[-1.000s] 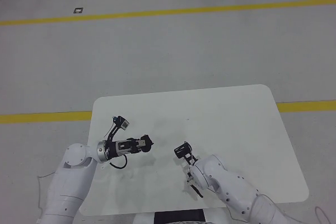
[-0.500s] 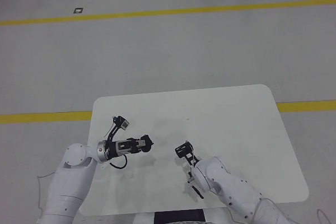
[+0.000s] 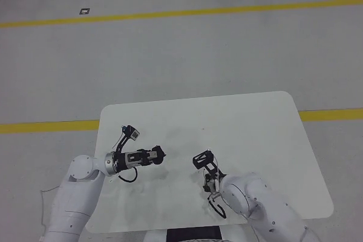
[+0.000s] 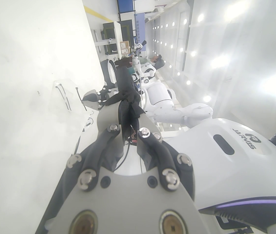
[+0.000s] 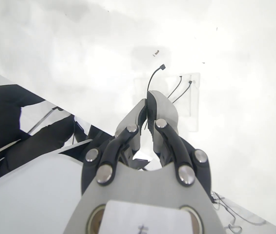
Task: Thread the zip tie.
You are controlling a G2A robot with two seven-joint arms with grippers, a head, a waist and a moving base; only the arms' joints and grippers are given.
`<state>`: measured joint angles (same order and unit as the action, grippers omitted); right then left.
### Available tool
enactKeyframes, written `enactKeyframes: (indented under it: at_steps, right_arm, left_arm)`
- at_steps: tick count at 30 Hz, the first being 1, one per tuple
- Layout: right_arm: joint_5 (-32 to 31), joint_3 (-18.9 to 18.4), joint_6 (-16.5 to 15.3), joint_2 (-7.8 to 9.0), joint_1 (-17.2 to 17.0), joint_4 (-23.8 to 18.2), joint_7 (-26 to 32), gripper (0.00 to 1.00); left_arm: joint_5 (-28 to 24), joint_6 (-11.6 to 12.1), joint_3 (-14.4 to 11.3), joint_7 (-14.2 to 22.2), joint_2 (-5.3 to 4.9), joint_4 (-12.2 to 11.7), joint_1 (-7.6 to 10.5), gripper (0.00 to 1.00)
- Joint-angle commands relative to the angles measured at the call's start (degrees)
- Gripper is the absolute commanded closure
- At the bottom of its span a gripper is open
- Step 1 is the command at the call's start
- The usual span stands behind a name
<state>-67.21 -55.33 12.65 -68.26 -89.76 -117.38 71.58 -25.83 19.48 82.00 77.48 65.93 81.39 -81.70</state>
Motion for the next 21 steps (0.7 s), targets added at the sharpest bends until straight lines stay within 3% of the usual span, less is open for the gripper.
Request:
enactKeyframes:
  at_steps: [1, 8, 21]
  right_arm:
    - [3.0, -2.1, -1.4, 0.28, -1.7, -0.7, -2.8, 1.0]
    - [13.9, -9.4, -5.2, 1.0, -6.7, -1.3, -12.4, 1.0]
    - [13.9, -9.4, -5.2, 1.0, -6.7, -1.3, -12.4, 1.0]
  left_arm:
    - [0.0, 0.0, 0.0, 0.0, 0.0, 0.0, 0.0, 1.0]
    - [0.0, 0.0, 0.0, 0.0, 0.0, 0.0, 0.0, 1.0]
    - [0.0, 0.0, 0.0, 0.0, 0.0, 0.0, 0.0, 1.0]
